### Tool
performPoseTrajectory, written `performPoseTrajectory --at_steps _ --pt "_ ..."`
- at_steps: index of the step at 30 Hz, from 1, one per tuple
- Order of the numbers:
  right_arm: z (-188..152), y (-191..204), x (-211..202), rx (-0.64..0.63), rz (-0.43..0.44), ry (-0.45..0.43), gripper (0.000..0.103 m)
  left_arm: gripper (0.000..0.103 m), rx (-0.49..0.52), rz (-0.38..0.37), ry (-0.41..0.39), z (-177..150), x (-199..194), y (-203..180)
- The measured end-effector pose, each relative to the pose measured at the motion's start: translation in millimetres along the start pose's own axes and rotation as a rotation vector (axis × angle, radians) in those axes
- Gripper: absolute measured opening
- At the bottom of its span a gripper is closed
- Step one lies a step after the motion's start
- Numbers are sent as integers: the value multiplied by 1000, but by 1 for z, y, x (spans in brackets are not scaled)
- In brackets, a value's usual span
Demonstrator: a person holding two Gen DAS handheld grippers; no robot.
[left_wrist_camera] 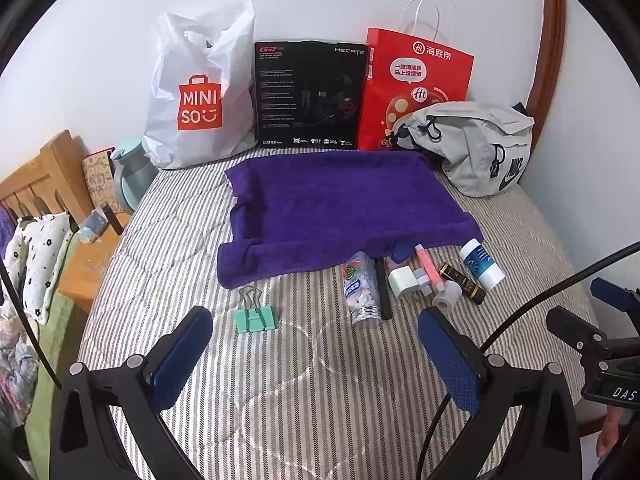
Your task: Organize rigid objects
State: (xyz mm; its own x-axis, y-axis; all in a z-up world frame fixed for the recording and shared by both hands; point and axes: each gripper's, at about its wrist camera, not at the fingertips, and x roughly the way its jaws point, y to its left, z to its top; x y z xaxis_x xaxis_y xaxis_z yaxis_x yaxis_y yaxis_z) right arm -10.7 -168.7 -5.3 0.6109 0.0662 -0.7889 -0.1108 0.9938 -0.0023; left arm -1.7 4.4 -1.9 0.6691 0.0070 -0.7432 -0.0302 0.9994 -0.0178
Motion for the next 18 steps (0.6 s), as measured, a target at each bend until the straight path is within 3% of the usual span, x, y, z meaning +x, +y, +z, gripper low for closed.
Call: performPoseTrajectory --at_steps 18 --pt "-2 3 -3 -3 5 -2 103 103 0 9 6 -3 -2 1"
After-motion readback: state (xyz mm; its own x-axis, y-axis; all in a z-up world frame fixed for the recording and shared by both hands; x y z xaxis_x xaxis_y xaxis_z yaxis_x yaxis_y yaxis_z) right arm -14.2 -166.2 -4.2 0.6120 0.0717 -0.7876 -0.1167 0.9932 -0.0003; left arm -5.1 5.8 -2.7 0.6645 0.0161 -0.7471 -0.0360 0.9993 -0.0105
